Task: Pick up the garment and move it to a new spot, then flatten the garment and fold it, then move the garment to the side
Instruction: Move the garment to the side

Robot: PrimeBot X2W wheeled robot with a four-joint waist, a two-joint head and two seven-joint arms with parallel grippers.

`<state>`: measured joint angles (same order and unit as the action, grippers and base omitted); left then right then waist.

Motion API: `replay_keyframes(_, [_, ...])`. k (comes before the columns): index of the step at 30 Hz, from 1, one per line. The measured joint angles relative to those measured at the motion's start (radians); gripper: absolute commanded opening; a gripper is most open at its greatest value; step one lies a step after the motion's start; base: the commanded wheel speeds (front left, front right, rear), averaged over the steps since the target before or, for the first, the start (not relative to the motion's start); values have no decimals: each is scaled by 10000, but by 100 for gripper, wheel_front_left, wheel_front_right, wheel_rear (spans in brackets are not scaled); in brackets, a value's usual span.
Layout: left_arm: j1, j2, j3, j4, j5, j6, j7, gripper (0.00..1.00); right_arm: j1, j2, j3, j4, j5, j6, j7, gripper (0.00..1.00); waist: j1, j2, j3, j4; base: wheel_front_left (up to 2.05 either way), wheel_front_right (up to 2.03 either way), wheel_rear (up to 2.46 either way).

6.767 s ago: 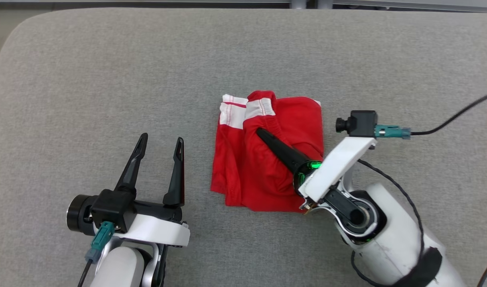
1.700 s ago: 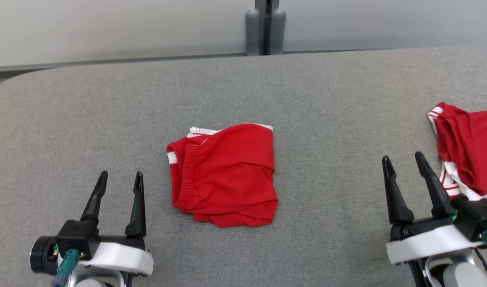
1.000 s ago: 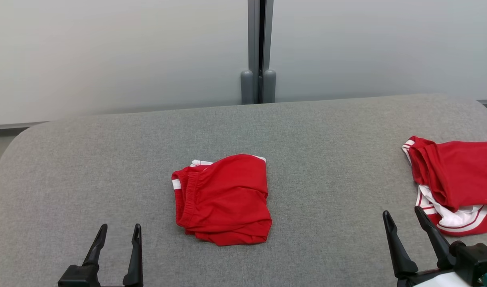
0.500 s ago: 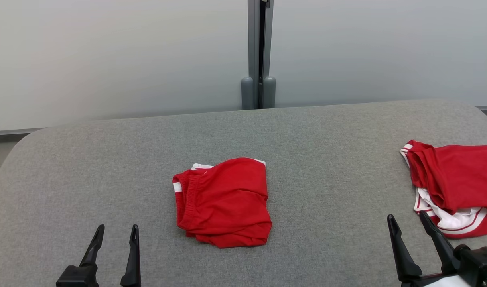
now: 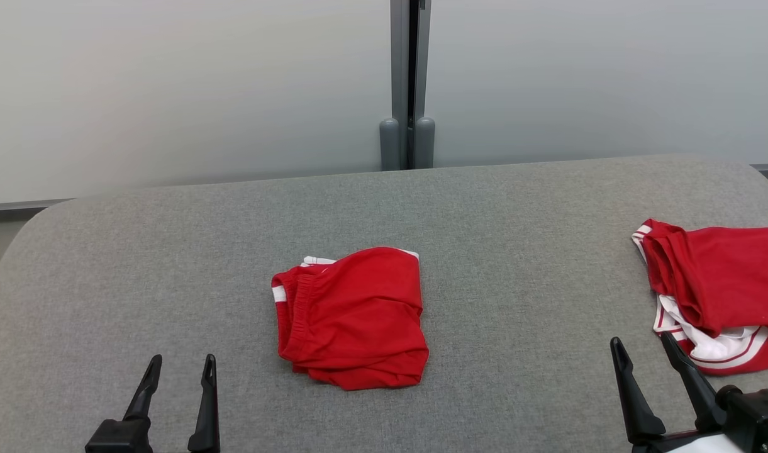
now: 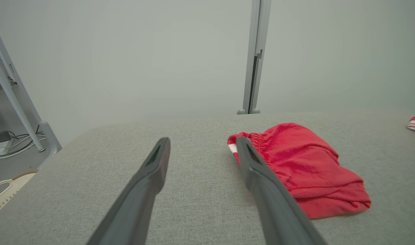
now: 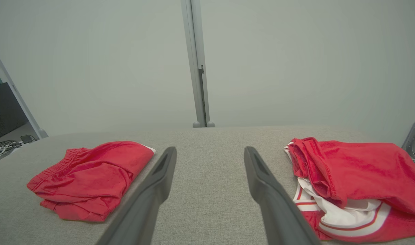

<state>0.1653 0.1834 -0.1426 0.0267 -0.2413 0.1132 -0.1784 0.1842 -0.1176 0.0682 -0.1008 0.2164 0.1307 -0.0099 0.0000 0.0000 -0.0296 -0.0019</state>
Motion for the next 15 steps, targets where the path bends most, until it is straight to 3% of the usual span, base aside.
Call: replay_keyframes(15, [-270, 13, -165, 17, -67, 25, -71, 100, -4, 13, -203, -21, -6, 0, 4, 100, 0, 0, 130, 208, 0, 0, 0])
